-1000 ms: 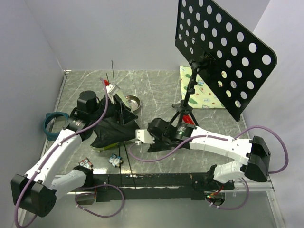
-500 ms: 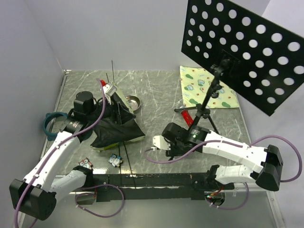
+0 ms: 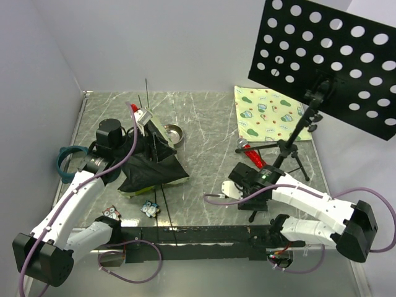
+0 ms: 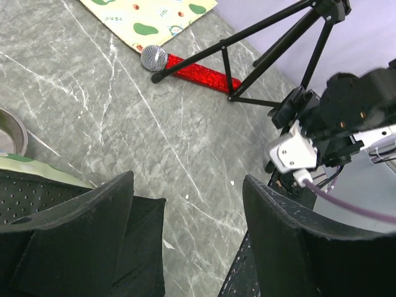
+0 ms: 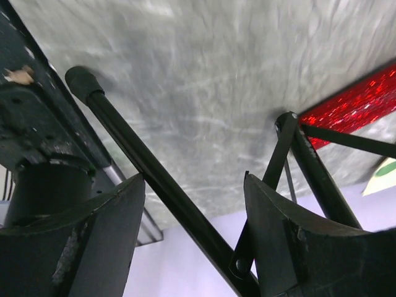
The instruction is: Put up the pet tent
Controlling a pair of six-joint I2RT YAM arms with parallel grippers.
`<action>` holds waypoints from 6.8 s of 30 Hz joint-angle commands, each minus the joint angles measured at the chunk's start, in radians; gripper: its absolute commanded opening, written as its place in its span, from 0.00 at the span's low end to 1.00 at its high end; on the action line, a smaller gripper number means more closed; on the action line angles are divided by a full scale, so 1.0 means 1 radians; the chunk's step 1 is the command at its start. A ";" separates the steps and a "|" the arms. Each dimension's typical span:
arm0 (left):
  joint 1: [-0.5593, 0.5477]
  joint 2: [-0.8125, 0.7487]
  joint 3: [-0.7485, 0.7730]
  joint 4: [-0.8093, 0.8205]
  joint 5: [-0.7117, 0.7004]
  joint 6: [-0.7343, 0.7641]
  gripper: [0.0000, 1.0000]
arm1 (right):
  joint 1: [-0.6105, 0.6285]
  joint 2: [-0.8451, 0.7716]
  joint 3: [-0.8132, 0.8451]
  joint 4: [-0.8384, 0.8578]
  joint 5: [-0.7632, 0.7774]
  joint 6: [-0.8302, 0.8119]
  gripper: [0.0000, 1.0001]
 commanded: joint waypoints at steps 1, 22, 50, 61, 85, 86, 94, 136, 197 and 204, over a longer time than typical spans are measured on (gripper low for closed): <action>0.005 0.005 0.003 0.035 0.029 0.010 0.75 | -0.107 -0.046 -0.049 -0.086 0.084 -0.059 0.70; 0.007 0.030 -0.011 0.066 0.031 0.016 0.73 | -0.513 -0.079 -0.153 0.061 0.191 -0.438 0.70; 0.007 0.077 0.096 -0.138 0.018 0.108 0.87 | -0.612 -0.125 -0.011 -0.007 0.087 -0.507 0.96; 0.007 0.054 0.137 -0.215 -0.002 0.152 0.88 | -0.324 -0.086 0.150 -0.104 -0.019 -0.245 1.00; 0.513 0.355 0.546 -0.891 -0.023 0.651 0.96 | -0.179 0.413 0.762 0.382 -0.569 0.315 1.00; 0.514 0.358 0.536 -0.881 -0.041 0.648 0.96 | -0.179 0.453 0.787 0.399 -0.594 0.339 1.00; 0.514 0.358 0.470 -0.788 0.008 0.588 0.95 | -0.173 0.716 0.746 0.644 -0.726 0.476 1.00; 0.637 0.519 0.478 -0.199 0.181 0.001 0.77 | -0.426 0.645 1.226 0.690 -0.992 0.751 0.00; 0.450 0.785 0.589 -0.465 0.241 0.389 0.64 | -0.359 0.481 0.962 0.867 -0.142 0.446 0.00; 0.142 0.697 0.327 -0.168 0.250 0.049 0.65 | -0.360 0.406 0.783 0.920 -0.125 0.412 0.00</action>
